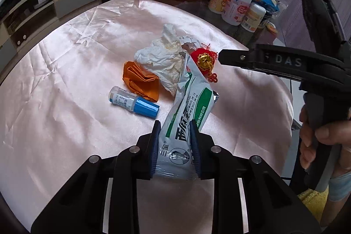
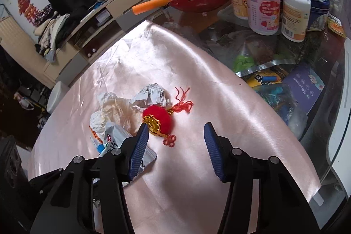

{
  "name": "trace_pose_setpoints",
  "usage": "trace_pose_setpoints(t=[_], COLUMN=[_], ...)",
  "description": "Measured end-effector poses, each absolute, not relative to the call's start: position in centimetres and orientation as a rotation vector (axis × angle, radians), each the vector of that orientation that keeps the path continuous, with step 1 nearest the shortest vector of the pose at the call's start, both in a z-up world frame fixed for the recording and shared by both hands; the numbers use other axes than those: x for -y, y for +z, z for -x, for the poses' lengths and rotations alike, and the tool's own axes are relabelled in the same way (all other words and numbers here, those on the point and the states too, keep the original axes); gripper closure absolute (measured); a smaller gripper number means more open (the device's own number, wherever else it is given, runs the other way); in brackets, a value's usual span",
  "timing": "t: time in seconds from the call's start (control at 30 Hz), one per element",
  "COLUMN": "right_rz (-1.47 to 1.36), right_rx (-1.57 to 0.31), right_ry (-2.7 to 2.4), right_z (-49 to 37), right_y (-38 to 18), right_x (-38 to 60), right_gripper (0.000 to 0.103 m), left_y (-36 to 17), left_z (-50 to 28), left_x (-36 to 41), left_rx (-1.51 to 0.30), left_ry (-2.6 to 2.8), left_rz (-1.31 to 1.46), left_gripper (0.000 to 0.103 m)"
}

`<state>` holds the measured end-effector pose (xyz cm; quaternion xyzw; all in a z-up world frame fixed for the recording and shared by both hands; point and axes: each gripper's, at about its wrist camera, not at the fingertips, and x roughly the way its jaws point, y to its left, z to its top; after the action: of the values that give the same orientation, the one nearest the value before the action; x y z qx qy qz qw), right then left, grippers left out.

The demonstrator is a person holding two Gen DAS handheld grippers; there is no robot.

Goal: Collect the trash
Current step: 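Grasp the white-green medicine packet with the left tool while the right tool grasps the red lantern ornament, then carry the packet with the left tool to the bin while the right tool carries the lantern there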

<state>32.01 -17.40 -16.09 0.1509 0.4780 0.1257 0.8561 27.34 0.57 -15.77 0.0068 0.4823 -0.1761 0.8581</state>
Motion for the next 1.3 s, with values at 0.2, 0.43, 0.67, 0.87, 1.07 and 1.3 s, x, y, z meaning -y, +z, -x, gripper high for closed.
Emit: trace_pose_setpoints(t=[0.2,0.43,0.67,0.87,1.07,1.3], right_rz=[-0.282,-0.261,-0.256,-0.254,-0.189,-0.160], right_rx=[-1.028,-1.039,-1.019,-0.990,-0.939,-0.888], right_ry=[0.307,0.306,0.292,0.286,0.265,0.209], right_z=[-33.3,-33.7,-31.0,-27.8,-23.6,-17.2], right_y=[-17.0,-17.9,-16.6,-14.3,-10.0,-6.7], right_x=[14.6,14.1,15.4,16.7,18.5,22.0], right_gripper=[0.062,0.067,0.067,0.067,0.067,0.067], left_y=[-15.0,-15.3,-14.1,-12.0,-9.7,-7.8], left_z=[-26.4,-26.3,-24.9,-22.9,-20.0,-15.6], left_x=[-1.7,-2.5,-2.5,-2.4,-1.8,-0.4], left_rx=[-1.011,-1.027,-1.001,-0.959,-0.924,-0.897], left_ry=[-0.363,-0.357,-0.366,-0.357,-0.355,-0.365], left_rz=[-0.024,-0.012,-0.003,-0.017,-0.034,-0.036], left_gripper=[0.079,0.079,0.079,0.079,0.079,0.079])
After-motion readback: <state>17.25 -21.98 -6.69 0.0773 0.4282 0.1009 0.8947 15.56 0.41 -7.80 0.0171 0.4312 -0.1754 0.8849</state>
